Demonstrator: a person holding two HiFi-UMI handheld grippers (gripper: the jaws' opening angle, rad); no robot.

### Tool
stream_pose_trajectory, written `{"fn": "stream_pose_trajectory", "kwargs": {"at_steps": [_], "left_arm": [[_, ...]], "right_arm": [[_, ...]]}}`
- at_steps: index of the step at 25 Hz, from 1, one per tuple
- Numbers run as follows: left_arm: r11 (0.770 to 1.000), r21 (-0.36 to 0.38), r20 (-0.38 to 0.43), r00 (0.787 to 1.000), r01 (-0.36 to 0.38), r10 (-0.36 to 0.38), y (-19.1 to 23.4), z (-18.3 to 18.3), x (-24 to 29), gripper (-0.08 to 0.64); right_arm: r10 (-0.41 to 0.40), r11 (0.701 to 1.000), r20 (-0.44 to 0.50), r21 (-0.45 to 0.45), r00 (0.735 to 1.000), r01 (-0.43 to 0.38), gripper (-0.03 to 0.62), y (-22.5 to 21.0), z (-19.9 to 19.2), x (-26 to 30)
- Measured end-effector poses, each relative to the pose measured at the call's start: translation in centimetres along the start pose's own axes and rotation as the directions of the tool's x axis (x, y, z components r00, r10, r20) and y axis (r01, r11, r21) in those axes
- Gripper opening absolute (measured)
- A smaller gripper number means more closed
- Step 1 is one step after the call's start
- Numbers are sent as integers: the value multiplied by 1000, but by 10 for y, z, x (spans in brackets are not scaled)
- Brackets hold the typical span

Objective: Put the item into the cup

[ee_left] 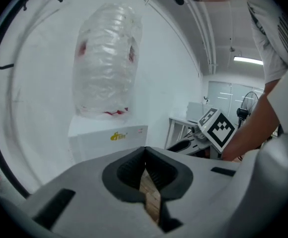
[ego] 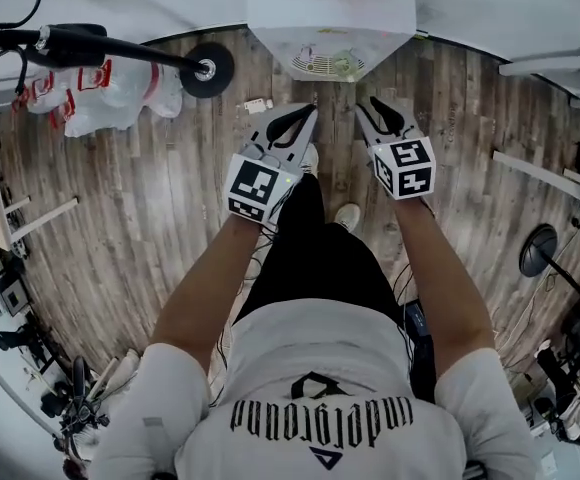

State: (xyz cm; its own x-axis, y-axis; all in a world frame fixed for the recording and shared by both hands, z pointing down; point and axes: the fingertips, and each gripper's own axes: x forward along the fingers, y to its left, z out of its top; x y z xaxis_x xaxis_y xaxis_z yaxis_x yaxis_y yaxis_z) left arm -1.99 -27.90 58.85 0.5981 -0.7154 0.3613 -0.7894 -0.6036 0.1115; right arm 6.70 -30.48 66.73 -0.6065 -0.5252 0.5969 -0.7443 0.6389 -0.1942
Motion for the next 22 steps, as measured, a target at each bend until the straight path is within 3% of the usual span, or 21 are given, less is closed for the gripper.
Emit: {"fn": "stream_pose_trajectory", "kwargs": {"at_steps": [6, 10, 22], "left_arm": [[992, 124, 75, 997, 1, -10, -59, 63, -51, 8], [986, 169, 130, 991, 18, -41, -100, 97, -81, 8], [992, 124, 227, 974, -11, -17, -172, 146, -163, 8]], "right_arm": [[43, 994, 137, -104, 990, -28, 81, 43, 49, -100], [72, 987, 219, -156, 973, -38, 55, 65, 69, -164], [119, 979, 395, -201, 911, -40, 6, 122, 98, -312]]}}
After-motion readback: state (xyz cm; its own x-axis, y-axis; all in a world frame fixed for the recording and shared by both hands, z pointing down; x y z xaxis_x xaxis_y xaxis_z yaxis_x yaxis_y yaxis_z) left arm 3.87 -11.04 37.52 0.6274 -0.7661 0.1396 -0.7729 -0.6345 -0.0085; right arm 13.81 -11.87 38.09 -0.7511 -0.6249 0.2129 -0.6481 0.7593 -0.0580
